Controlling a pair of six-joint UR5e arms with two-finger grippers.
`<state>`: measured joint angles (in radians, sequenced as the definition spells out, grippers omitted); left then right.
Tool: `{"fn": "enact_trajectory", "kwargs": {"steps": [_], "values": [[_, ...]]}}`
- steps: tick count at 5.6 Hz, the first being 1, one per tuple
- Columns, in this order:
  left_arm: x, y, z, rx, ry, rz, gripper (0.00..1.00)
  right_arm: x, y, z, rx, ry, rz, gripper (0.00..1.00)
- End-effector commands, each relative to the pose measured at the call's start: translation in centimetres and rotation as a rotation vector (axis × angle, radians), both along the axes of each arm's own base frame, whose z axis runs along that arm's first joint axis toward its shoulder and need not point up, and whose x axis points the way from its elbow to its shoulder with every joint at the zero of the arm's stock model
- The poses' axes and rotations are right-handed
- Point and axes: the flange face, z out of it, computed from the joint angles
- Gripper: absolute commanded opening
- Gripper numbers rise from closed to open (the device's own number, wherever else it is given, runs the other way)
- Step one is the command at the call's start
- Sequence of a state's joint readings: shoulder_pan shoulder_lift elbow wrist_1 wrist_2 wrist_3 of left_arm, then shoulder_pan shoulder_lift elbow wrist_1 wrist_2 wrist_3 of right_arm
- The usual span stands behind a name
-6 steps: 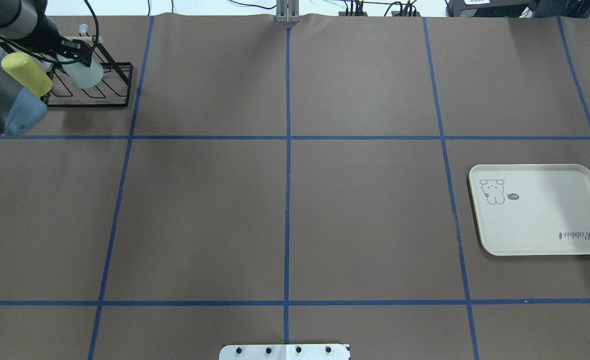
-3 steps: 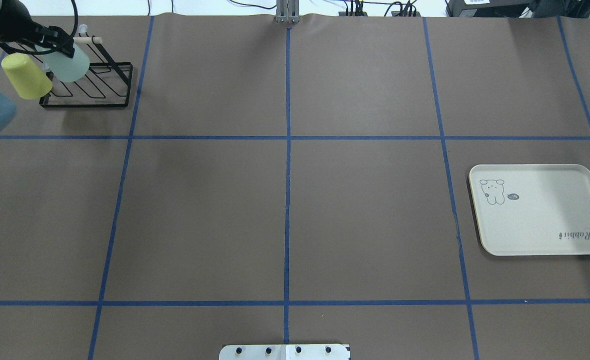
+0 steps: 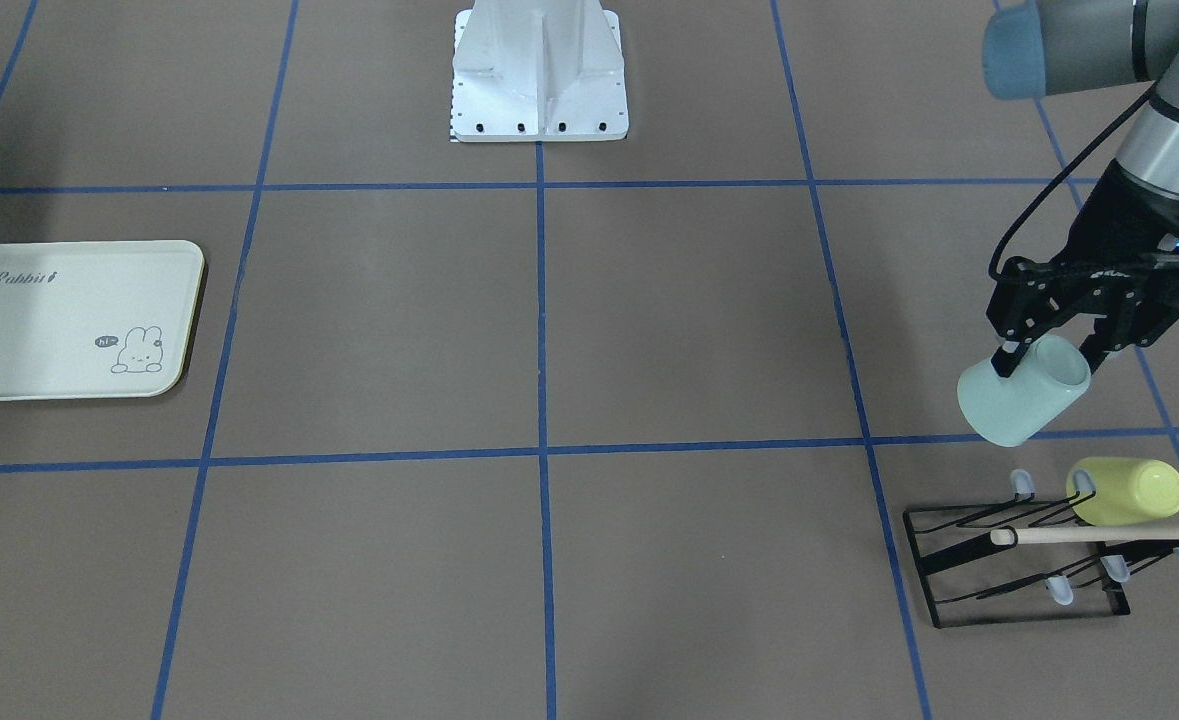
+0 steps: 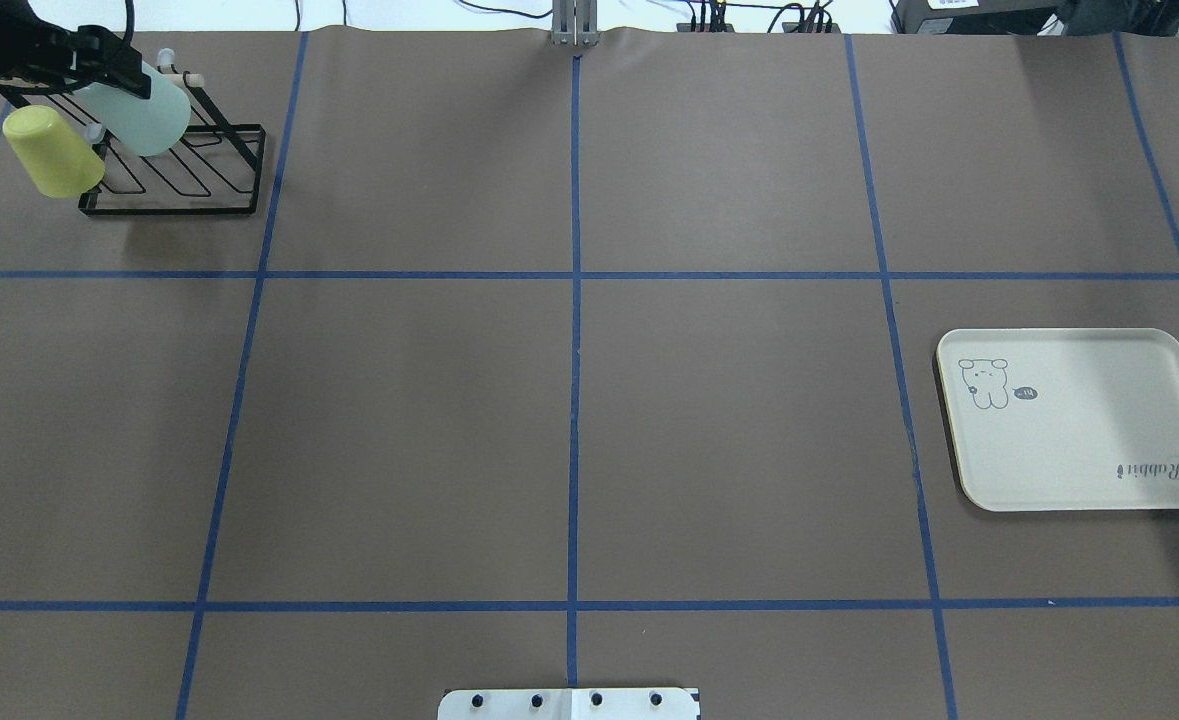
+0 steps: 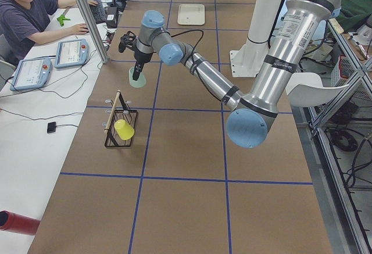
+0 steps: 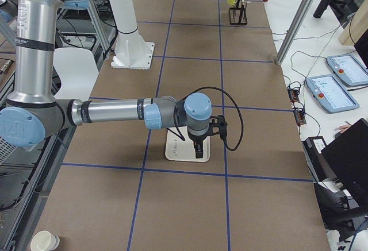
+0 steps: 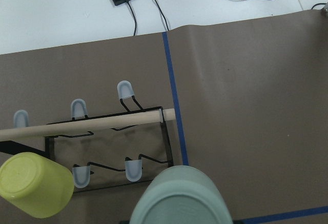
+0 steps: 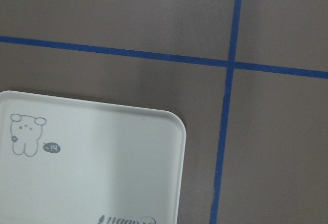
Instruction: Left arm grabs green cup and hands to right arm on tray
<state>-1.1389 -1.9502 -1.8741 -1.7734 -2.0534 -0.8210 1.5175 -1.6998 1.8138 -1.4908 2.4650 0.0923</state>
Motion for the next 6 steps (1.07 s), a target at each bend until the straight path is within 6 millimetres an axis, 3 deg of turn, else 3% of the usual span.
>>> {"fn": "enact_trajectory", "kwargs": {"steps": [1, 2, 4, 6], "values": [[0.1, 1.0, -1.8, -0.060, 0.200, -0.113, 0.12, -0.6, -1.6, -4.3, -0.032, -0.103, 0.201, 1.00], [0.2, 1.9, -2.8, -0.096, 0.341, -0.130, 0.12, -2.0, -1.7, -6.0, -0.059, -0.167, 0.279, 1.00], [4.7, 5.4, -5.6, -0.199, 0.610, -0.115, 0.12, -5.3, -0.7, -9.9, -0.089, -0.344, 0.377, 1.00], [5.6, 7.1, -7.8, -0.298, 0.782, -0.114, 0.12, -8.3, 1.1, -13.8, -0.031, -0.538, 0.355, 1.00]]}}
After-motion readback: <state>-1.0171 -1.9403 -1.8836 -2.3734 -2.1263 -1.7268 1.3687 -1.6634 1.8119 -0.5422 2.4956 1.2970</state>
